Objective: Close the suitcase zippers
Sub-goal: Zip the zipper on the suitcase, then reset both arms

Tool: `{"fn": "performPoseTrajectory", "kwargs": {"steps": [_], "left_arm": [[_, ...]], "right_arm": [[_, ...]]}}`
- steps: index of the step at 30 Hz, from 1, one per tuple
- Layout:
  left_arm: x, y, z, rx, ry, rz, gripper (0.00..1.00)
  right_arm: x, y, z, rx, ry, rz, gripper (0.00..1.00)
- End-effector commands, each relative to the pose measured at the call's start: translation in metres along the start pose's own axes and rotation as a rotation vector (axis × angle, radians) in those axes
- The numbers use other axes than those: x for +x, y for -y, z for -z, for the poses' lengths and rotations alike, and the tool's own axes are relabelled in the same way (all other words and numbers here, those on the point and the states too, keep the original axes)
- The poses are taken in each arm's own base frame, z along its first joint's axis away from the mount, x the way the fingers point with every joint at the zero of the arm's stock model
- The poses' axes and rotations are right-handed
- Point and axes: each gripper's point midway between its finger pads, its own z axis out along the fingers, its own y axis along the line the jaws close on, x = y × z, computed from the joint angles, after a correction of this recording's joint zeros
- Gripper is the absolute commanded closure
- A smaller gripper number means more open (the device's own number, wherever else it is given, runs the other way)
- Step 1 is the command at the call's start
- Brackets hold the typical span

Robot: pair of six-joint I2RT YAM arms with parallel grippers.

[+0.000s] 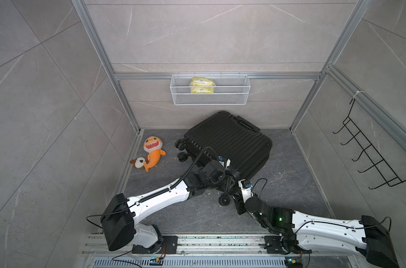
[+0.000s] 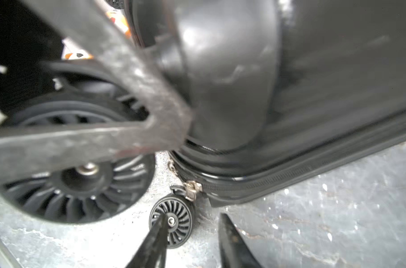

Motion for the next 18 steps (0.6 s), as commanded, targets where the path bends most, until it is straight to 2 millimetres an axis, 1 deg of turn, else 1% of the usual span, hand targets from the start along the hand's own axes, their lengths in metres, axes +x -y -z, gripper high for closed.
{"fn": "performPoseTrajectory", "kwargs": {"steps": [1, 4, 7, 10, 12, 15, 18], "left_arm": [[-0.059, 0.004, 0.039, -0.004, 0.235, 0.03, 0.61], [-0.06, 0.01, 0.047, 0.027, 0.249, -0.003, 0.48], [-0.061, 0.014, 0.055, 0.041, 0.261, -0.04, 0.39], [-0.061, 0.017, 0.064, 0.047, 0.267, -0.075, 0.31], [-0.062, 0.017, 0.069, 0.044, 0.274, -0.088, 0.3], [-0.064, 0.004, 0.079, -0.032, 0.295, -0.085, 0.3], [-0.065, -0.025, 0.093, -0.192, 0.324, -0.061, 0.3]], "right_arm": [[-0.004, 0.009, 0.005, 0.053, 0.001, 0.011, 0.54], [-0.003, 0.015, 0.006, 0.079, 0.001, 0.016, 0.5], [-0.004, 0.02, 0.007, 0.102, 0.005, 0.019, 0.48], [-0.005, 0.024, 0.01, 0.118, 0.013, 0.022, 0.45], [-0.006, 0.027, 0.011, 0.134, 0.015, 0.026, 0.44], [-0.008, 0.035, 0.015, 0.17, 0.024, 0.022, 0.42], [-0.012, 0.05, 0.022, 0.249, 0.041, 0.004, 0.41]]}}
